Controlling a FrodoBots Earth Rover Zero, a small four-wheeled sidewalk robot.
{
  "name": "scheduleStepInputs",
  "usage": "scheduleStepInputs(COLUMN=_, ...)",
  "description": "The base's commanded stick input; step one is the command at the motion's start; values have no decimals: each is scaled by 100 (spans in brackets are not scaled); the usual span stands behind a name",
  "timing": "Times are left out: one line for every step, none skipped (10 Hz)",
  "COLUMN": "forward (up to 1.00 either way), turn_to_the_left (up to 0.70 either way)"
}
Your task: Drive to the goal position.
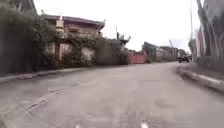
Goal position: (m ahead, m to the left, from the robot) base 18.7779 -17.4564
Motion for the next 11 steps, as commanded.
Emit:
scheduleStepInputs(forward=100, turn_to_the_left=-27)
scheduleStepInputs(forward=100, turn_to_the_left=-27)
scheduleStepInputs(forward=100, turn_to_the_left=-27)
scheduleStepInputs(forward=100, turn_to_the_left=-27)
scheduleStepInputs(forward=100, turn_to_the_left=-15)
scheduleStepInputs(forward=100, turn_to_the_left=0)
scheduleStepInputs(forward=100, turn_to_the_left=-10)
scheduleStepInputs(forward=100, turn_to_the_left=-27)
scheduleStepInputs(forward=100, turn_to_the_left=-27)
scheduleStepInputs(forward=100, turn_to_the_left=-27)
scheduleStepInputs(forward=100, turn_to_the_left=-27)
